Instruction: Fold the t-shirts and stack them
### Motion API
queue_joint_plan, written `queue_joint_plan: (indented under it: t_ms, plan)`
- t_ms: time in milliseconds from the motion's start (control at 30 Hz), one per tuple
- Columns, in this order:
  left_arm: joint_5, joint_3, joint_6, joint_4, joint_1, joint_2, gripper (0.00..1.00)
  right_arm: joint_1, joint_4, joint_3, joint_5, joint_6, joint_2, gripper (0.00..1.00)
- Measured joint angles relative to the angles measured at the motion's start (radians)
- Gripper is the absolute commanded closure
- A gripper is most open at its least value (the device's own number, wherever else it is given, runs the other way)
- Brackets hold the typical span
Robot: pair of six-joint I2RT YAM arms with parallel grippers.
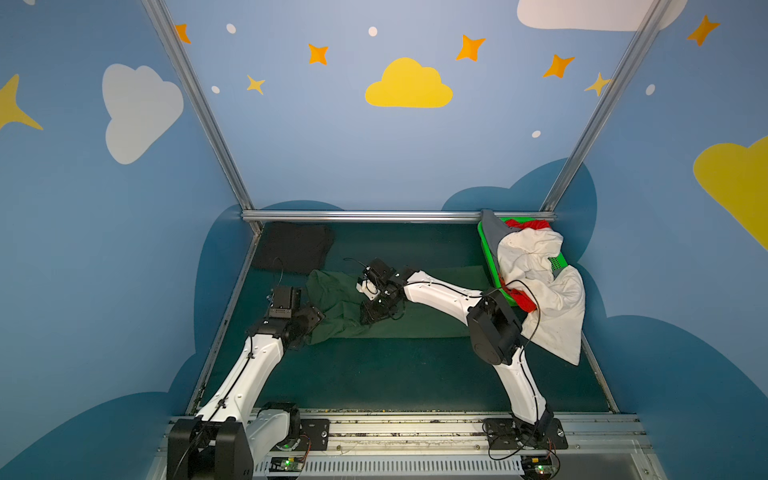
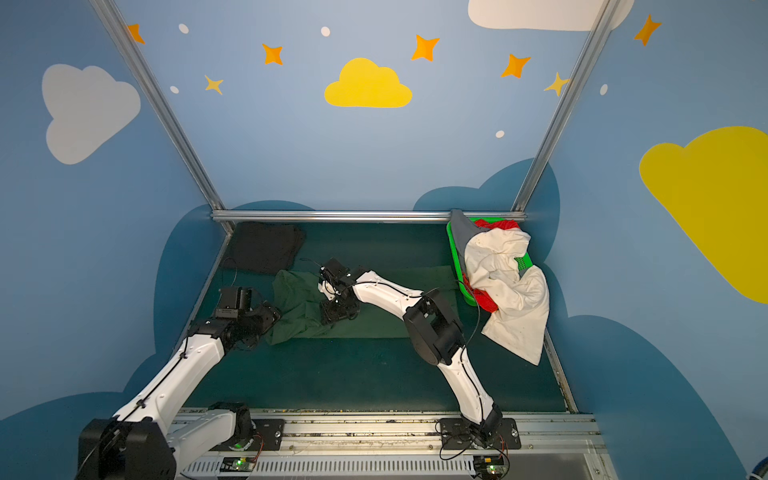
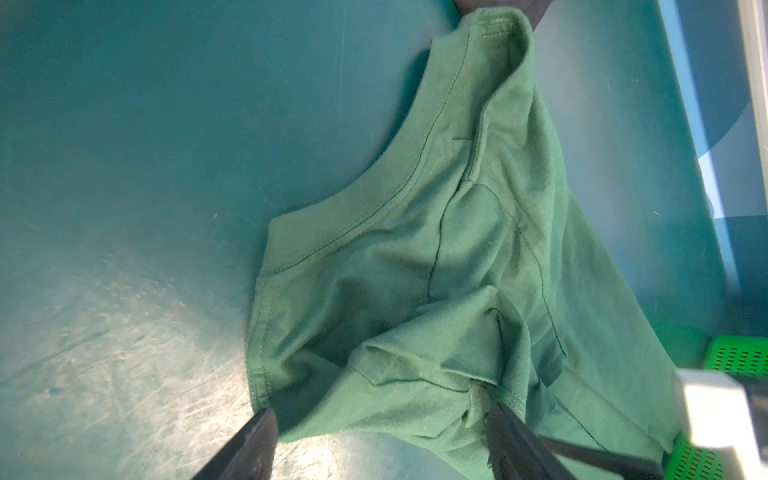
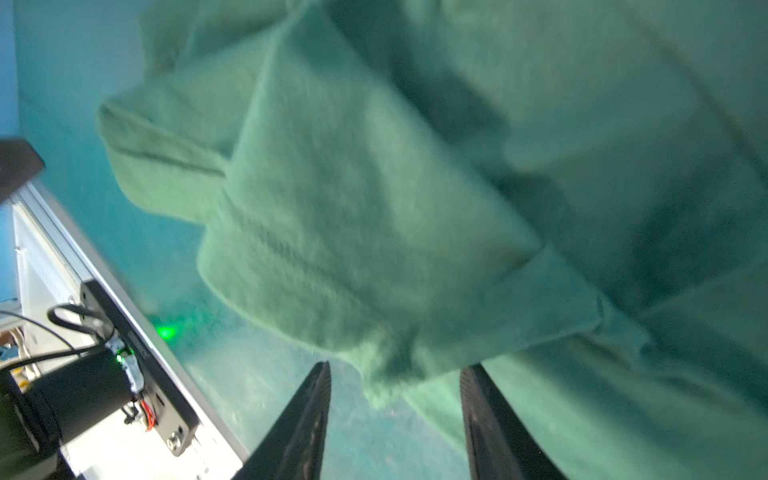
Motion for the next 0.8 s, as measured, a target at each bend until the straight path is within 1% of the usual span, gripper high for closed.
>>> queue_joint_plan:
  t_ms: [133, 200, 233, 267, 367, 433, 467, 600, 800]
  plan:
    - [0.011, 0.0, 0.004, 0.002, 0.0, 0.0, 0.23, -0.012, -0.001, 0.035, 0.003, 0.015, 0.029, 0.53]
    - [0.014, 0.0, 0.007, 0.002, 0.002, 0.001, 0.23, -0.016, -0.004, 0.035, 0.004, 0.018, 0.033, 0.57]
    - [0.014, 0.0, 0.008, 0.002, 0.002, 0.002, 0.23, -0.016, -0.005, 0.035, 0.003, 0.021, 0.035, 0.62]
    - [0.015, 0.0, 0.008, 0.002, 0.003, 0.003, 0.24, -0.017, -0.006, 0.035, 0.002, 0.022, 0.037, 0.69]
    - [0.017, 0.0, 0.011, 0.003, 0.003, 0.008, 0.25, -0.018, -0.005, 0.035, 0.001, 0.036, 0.038, 0.84]
    - [0.017, 0.001, 0.011, 0.003, 0.003, 0.012, 0.26, -0.018, -0.002, 0.035, 0.0, 0.041, 0.038, 0.95]
    - [0.017, 0.004, 0.011, 0.003, 0.004, 0.017, 0.28, -0.021, 0.001, 0.035, 0.001, 0.045, 0.038, 1.0]
    - [0.021, 0.019, 0.014, 0.01, 0.004, 0.039, 0.34, -0.027, 0.011, 0.039, 0.002, 0.075, 0.04, 1.0]
    - [0.041, 0.048, 0.021, 0.024, 0.004, 0.072, 0.38, -0.072, 0.027, 0.059, 0.014, 0.14, 0.045, 1.0]
